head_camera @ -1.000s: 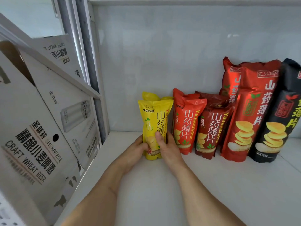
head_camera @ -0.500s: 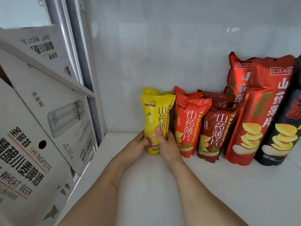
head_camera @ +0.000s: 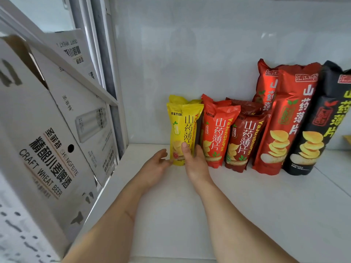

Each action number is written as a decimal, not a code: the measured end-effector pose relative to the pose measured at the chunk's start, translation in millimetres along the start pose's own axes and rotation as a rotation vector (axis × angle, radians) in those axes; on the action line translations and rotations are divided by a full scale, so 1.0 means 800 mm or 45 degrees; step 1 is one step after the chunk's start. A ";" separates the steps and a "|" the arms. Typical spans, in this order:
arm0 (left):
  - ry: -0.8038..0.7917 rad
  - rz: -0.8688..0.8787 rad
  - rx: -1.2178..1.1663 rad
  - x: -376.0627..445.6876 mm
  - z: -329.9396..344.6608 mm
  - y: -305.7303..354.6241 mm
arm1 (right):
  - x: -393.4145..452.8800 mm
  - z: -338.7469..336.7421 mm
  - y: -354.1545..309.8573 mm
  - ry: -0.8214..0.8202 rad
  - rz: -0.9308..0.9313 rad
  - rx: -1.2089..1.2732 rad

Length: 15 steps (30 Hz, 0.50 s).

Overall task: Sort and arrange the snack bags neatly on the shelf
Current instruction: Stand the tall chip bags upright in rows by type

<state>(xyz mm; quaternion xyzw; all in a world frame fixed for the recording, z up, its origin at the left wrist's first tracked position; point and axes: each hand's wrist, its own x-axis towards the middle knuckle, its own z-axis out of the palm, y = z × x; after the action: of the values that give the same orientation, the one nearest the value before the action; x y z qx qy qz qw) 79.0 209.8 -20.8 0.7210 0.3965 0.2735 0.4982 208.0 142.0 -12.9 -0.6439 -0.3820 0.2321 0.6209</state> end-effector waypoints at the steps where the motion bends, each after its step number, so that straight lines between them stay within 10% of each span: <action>1: 0.032 0.007 0.030 -0.006 0.002 0.000 | -0.006 -0.003 0.000 0.007 0.007 -0.024; 15: 0.262 0.831 1.225 -0.100 0.134 0.053 | -0.085 -0.191 0.024 -0.173 -0.293 -1.401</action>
<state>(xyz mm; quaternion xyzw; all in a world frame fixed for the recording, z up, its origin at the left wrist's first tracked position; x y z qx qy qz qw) 133.1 80.4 -19.4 0.9204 0.2799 0.2707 -0.0358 289.2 -5.0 -24.8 -0.8105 -0.5536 -0.0296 0.1892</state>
